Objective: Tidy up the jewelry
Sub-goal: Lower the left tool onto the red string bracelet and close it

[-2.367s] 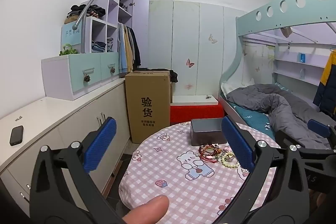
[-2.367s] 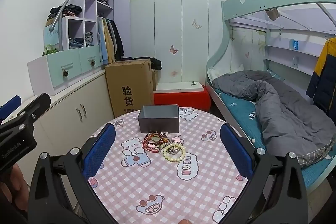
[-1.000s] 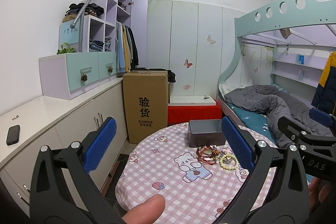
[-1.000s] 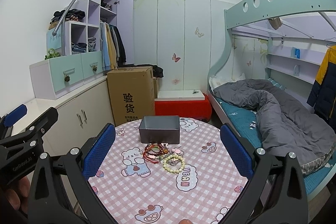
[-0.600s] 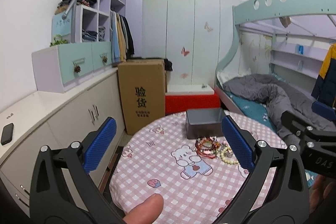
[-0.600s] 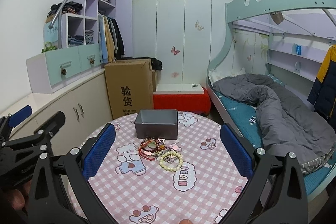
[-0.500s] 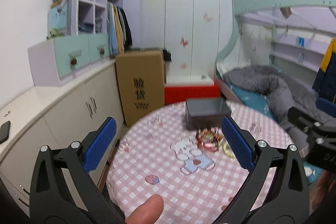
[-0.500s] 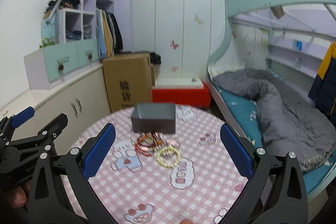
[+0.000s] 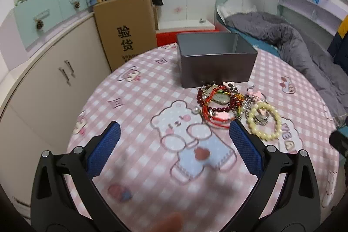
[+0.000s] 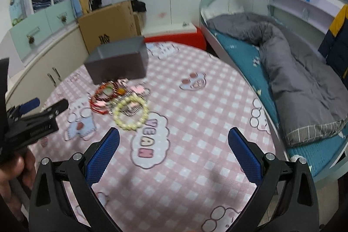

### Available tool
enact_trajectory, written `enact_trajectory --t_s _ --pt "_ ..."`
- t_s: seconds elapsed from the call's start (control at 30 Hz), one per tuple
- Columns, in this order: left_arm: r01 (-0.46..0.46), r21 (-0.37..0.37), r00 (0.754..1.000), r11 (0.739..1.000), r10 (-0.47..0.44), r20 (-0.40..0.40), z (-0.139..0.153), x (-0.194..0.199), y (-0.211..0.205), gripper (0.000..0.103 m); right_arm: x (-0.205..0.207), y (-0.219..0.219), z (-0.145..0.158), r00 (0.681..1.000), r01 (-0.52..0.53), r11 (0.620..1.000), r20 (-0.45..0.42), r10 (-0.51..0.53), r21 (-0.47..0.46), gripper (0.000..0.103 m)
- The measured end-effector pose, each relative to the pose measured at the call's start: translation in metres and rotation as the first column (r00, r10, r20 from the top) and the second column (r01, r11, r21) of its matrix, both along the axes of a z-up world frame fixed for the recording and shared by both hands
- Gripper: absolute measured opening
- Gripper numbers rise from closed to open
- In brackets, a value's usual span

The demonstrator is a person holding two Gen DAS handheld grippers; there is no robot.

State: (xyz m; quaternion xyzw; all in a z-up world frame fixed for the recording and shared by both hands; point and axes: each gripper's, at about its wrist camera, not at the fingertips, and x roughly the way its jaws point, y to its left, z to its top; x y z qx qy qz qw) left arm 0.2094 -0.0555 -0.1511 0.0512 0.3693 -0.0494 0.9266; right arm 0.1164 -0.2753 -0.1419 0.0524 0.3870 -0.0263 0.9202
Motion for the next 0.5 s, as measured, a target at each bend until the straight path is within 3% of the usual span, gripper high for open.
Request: enact_trajectory --t_s 0.3,0.4,0.47,0.5 --pt "0.056 0.099 0.995 0.994 -0.047 -0.09 -0.032 0.061 -0.022 0.095 0.039 -0.006 -0.021 0.996 -0.016 0.999 -0.082 0.019 0.03 0.096" --pt "0.101 0.062 0.987 0.993 -0.093 -0.13 -0.038 0.07 -0.025 0.064 0.047 -0.001 -0.024 0.995 -0.039 0.999 -0.094 0.042 0.033 0.096" --pt "0.144 -0.014 0.978 0.989 -0.145 -0.148 -0.038 0.073 -0.024 0.033 0.052 0.002 -0.026 0.993 -0.053 0.998 -0.102 0.056 0.032 0.096" --pt "0.163 -0.028 0.975 0.986 -0.165 -0.151 -0.038 0.073 -0.024 0.029 0.054 0.004 -0.027 0.992 -0.06 0.998 -0.106 0.063 0.031 0.096"
